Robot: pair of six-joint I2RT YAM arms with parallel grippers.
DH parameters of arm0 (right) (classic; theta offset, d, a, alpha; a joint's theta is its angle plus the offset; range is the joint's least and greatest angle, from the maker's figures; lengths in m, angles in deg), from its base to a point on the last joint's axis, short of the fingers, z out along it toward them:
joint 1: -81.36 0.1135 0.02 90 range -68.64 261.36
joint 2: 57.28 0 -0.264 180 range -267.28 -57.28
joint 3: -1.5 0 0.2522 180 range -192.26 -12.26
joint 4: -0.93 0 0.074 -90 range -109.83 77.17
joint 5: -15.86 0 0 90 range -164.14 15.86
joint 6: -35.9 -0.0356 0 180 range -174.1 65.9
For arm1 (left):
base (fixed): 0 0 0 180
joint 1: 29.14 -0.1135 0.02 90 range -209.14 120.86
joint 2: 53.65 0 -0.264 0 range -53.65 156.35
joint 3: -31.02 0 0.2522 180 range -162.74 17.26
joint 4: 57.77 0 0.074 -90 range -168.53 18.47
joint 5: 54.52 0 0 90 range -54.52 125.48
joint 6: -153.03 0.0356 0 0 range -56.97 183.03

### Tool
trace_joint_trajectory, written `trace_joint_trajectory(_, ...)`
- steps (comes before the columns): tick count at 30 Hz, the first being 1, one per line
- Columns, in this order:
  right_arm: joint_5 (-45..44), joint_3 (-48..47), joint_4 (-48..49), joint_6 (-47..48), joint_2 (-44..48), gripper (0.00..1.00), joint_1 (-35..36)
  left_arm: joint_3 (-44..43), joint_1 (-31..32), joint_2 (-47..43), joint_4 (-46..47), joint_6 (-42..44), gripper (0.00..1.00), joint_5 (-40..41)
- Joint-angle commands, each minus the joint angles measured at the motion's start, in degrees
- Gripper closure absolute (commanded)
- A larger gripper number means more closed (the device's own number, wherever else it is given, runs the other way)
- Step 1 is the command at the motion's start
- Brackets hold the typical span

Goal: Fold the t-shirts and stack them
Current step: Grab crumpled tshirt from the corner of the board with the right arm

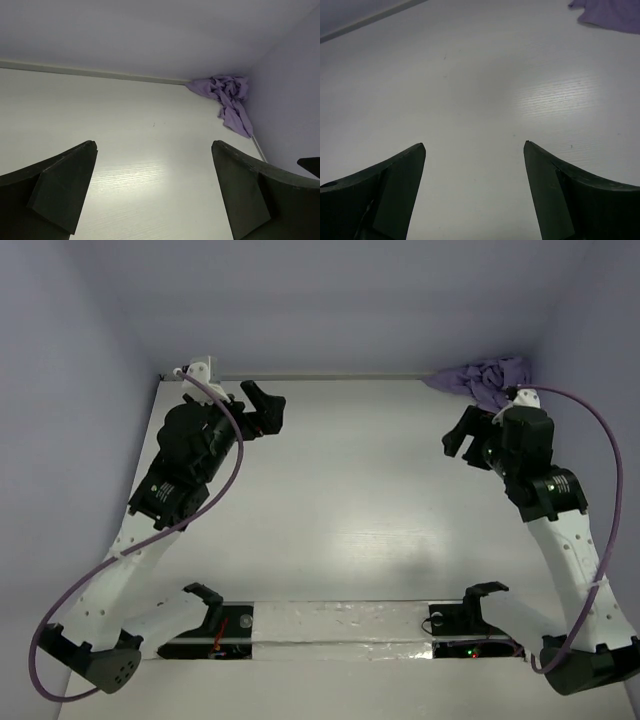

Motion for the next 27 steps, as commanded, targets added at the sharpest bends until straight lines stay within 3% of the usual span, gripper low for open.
trace_joint_trajectory(1,-6.8,-3.2,0.9,-1.6,-0.9,0.15,0.5,-4.2,0.3,3.2,-2.1,-0.6,0.01,-0.1)
trace_joint_trajectory(3,-10.1,-2.8,2.4,-1.5,-3.0,0.22,-0.5,-2.6,0.3,4.2,-2.9,-1.3,0.01,-0.8)
trace_joint_trajectory(4,-10.7,-2.2,2.9,-1.5,-4.0,0.33,-1.4,-1.8,0.3,4.4,-3.1,-1.4,0.01,-2.4)
trace_joint_trajectory(5,-10.8,-1.9,3.8,-1.6,-4.9,0.80,-2.9,-0.8,0.3,4.6,-2.8,-1.6,0.01,-3.6)
trace_joint_trajectory(6,-8.8,-1.6,6.0,-1.9,-5.9,0.99,-4.7,1.8,0.3,4.3,-1.8,-2.1,0.01,-4.6)
trace_joint_trajectory(7,-6.8,-1.4,7.1,-2.5,-8.8,1.00,-9.2,3.5,0.3,4.1,-1.1,-3.4,0.02,-6.6)
trace_joint_trajectory(9,-4.1,-1.3,9.9,-4.8,-12.4,1.00,-12.8,8.0,0.3,3.2,1.8,-4.4,0.29,-10.0)
trace_joint_trajectory(10,-4.1,-1.1,11.4,-5.6,-14.5,1.00,-13.9,9.3,0.3,2.9,2.2,-4.8,0.48,-11.2)
trace_joint_trajectory(11,-3.4,-0.9,12.8,-7.4,-18.7,1.00,-16.8,10.3,0.3,2.6,2.3,-6.6,0.84,-11.6)
trace_joint_trajectory(13,-2.4,-1.2,17.5,-8.7,-23.5,1.00,-19.0,12.4,0.3,2.1,1.4,-7.7,0.99,-10.6)
trace_joint_trajectory(14,-3.1,-2.4,19.4,-10.2,-28.7,0.98,-20.7,12.9,0.3,1.7,0.1,-9.1,1.00,-9.3)
trace_joint_trajectory(16,-3.4,-3.8,21.5,-11.4,-33.7,0.82,-22.1,15.1,0.3,0.4,-0.8,-8.8,1.00,-8.6)
trace_joint_trajectory(17,-2.9,-5.1,22.0,-11.9,-36.4,0.62,-22.9,15.8,0.3,-0.4,-1.1,-8.7,0.89,-8.6)
trace_joint_trajectory(20,-1.6,-12.3,23.1,-12.8,-48.8,0.40,-25.0,19.8,0.3,-4.4,-0.6,-8.7,0.69,-9.5)
trace_joint_trajectory(22,-0.3,-15.2,23.7,-12.9,-53.5,0.36,-25.6,21.2,0.3,-5.3,-0.6,-9.1,0.63,-9.5)
trace_joint_trajectory(27,-0.8,-26.1,21.2,-11.5,-66.1,0.33,-25.6,22.9,0.3,-5.6,-0.8,-9.8,0.60,-9.6)
